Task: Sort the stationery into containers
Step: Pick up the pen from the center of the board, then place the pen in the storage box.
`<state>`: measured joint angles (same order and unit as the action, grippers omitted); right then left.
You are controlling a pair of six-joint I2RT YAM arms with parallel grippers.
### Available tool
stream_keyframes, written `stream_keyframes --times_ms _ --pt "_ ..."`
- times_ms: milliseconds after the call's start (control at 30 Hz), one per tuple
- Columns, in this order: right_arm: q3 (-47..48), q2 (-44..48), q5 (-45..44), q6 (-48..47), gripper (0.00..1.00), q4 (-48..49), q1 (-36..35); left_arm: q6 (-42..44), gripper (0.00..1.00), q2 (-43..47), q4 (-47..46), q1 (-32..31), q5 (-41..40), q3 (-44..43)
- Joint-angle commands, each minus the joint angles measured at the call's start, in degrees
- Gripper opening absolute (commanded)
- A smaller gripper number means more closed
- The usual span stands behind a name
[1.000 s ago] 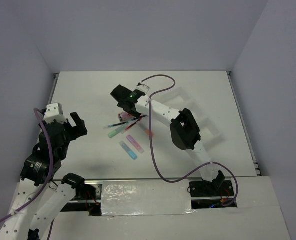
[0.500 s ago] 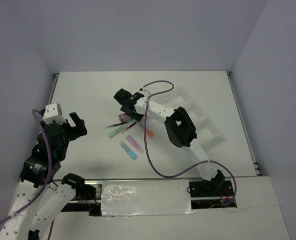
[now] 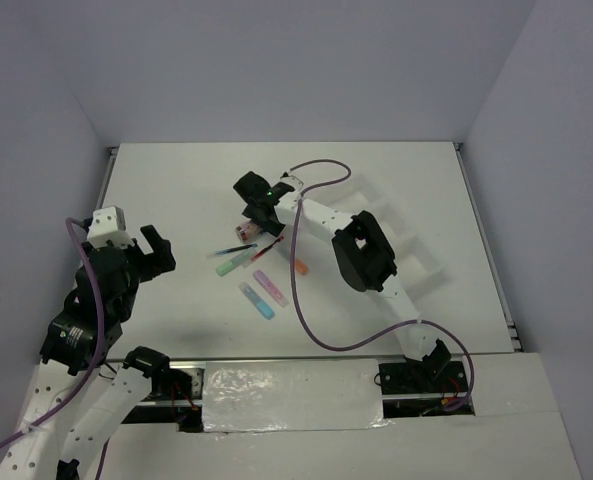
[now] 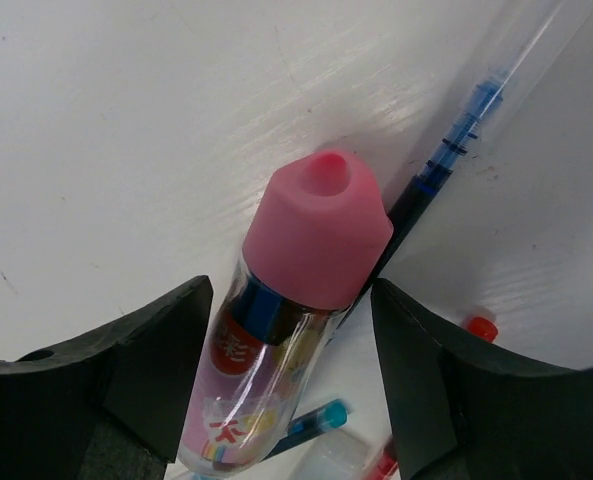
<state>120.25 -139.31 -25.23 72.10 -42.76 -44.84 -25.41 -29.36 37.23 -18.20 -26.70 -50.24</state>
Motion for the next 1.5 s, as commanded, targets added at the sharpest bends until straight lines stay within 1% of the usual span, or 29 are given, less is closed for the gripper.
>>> stream_keyframes --times_ms 0,67,100,167,200,267,433,500,533,667,900,1033,1100,1167,1233,1333,1467 --pt "-3.1 3.1 1.4 0.0 0.73 3.9 -0.2 1.3 0.99 0.2 -2.7 0.2 0.4 0.1" --pt "-5.2 4.6 1.9 -0.2 0.71 5.5 -0.2 1.3 0.99 0.2 -2.7 0.2 0.3 0.1" --pt "-5.5 5.0 1.9 0.0 0.69 5.5 -0.4 1.3 0.99 0.2 -2.6 0.2 0.2 0.1" --pt "-5.5 5.6 1.6 -0.4 0.61 5.3 -0.7 1.3 0.99 0.1 -2.6 0.2 0.2 0.1" --pt "-5.5 6.0 1.4 -0.5 0.55 5.2 -0.8 1.3 0.99 0.2 -2.6 0.2 0.2 0.1" --pt "-5.8 6.8 1.4 -0.7 0.53 5.7 -0.8 1.3 0.99 0.1 -2.6 0.2 0.2 0.1" --pt "-6.3 8.1 1.5 -1.1 0.52 5.8 -1.0 1.3 0.99 0.0 -2.6 0.2 0.2 0.1" --pt "-6.5 8.7 1.3 -1.2 0.44 5.4 -1.0 1.3 0.99 0.0 -2.6 0.2 0.2 0.1" --pt "-6.7 9.0 1.2 -1.5 0.43 5.4 -1.0 1.3 0.99 -0.1 -2.6 0.2 0.2 0.1" --pt "-7.8 10.9 1.2 -2.6 0.43 5.8 -1.6 1.3 0.99 -0.1 -2.7 0.2 0.3 0.1" --pt "-11.1 18.3 -0.7 -5.9 0.43 8.4 -1.9 1.3 0.99 -0.2 -2.6 0.2 0.3 0.1" --pt "-13.5 23.0 -6.2 -9.3 0.44 6.7 -0.9 1.2 0.99 -0.2 -2.4 0.2 0.2 0.1" --pt "-15.8 26.3 -7.3 -10.0 0.44 5.8 1.7 1.2 0.99 0.0 -2.5 0.2 0.2 0.1" --pt "-20.3 29.4 -8.2 -10.0 0.44 6.0 3.8 1.3 0.99 0.1 -2.6 0.2 0.3 0.1" --pt "-24.6 31.8 -9.0 -9.7 0.45 6.4 7.6 1.3 0.99 -0.2 -2.6 0.1 0.4 0.1" --pt "-27.0 31.9 -9.3 -9.2 0.45 5.5 12.3 1.3 0.99 -0.3 -2.6 0.2 0.4 0.1" --pt "-24.5 28.7 -9.6 -10.6 0.46 3.4 16.4 1.4 0.99 -0.8 -2.7 0.2 0.6 0.1"
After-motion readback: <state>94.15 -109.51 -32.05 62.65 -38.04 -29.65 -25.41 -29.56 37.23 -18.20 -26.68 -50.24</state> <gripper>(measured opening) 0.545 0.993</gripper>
